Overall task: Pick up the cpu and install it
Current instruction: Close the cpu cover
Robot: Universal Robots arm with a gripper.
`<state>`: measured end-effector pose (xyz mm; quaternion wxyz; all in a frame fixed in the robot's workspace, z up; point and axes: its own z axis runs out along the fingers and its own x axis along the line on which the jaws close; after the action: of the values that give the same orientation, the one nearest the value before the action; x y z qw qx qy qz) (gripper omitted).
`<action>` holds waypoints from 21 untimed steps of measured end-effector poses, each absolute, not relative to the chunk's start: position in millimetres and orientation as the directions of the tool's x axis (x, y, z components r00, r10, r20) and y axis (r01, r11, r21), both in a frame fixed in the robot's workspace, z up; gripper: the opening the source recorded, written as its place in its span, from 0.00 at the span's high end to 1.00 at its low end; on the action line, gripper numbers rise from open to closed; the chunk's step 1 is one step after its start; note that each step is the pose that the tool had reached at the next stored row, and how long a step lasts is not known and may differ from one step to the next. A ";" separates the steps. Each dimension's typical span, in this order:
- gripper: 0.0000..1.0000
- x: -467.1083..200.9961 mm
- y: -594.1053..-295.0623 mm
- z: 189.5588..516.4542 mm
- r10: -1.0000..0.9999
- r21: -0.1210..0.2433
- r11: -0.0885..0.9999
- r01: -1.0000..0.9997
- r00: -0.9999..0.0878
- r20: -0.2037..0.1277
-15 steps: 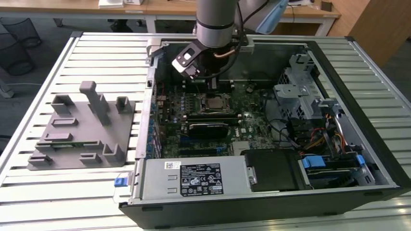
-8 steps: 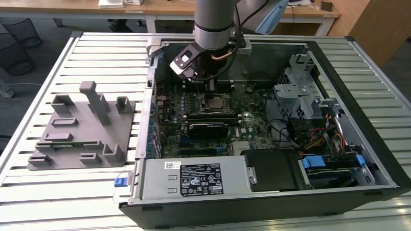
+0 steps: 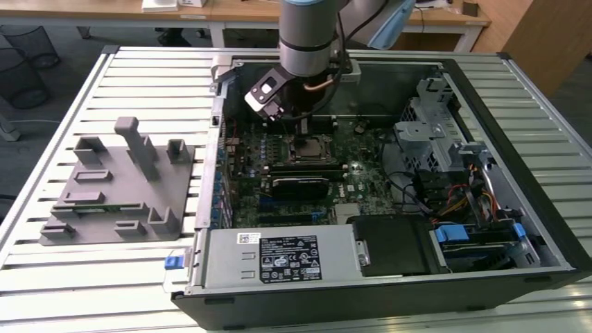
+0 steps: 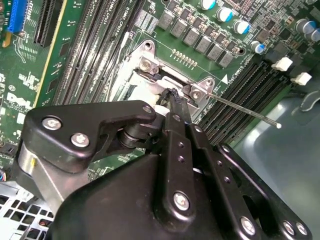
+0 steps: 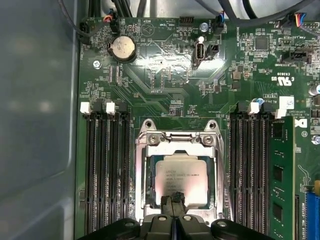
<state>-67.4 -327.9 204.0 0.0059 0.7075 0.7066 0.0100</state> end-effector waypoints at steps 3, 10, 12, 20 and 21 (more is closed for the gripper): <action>0.89 -67.4 -327.9 201.2 1.000 0.022 -0.001 1.000 0.001 0.006; 0.89 -63.3 -328.0 199.2 1.000 0.021 -0.001 1.000 0.001 0.008; 0.89 -62.5 -327.9 199.1 1.000 0.020 -0.001 1.000 0.001 0.010; 0.89 -62.4 -327.9 206.2 1.000 0.018 -0.001 1.000 0.001 0.011; 0.89 -62.4 -327.9 207.1 1.000 0.018 -0.001 1.000 0.001 0.011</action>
<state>-62.4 -327.9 207.1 0.0026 0.7076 0.7066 0.0100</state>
